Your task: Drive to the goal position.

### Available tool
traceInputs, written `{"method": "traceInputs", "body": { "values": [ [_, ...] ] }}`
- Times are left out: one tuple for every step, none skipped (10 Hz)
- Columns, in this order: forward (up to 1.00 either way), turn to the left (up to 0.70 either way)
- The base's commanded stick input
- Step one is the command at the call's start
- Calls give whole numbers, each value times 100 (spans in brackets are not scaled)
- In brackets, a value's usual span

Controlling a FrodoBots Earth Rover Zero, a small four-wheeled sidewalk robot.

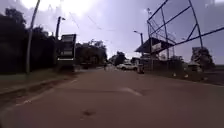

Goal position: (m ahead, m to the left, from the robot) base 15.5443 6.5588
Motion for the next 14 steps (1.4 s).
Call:
{"method": "traceInputs", "body": {
  "values": [
    [70,0],
    [70,0],
    [70,0],
    [70,0],
    [70,0],
    [70,0],
    [70,0],
    [70,0],
    [70,0],
    [70,0],
    [70,0],
    [70,0],
    [70,0],
    [70,0]
  ]
}}
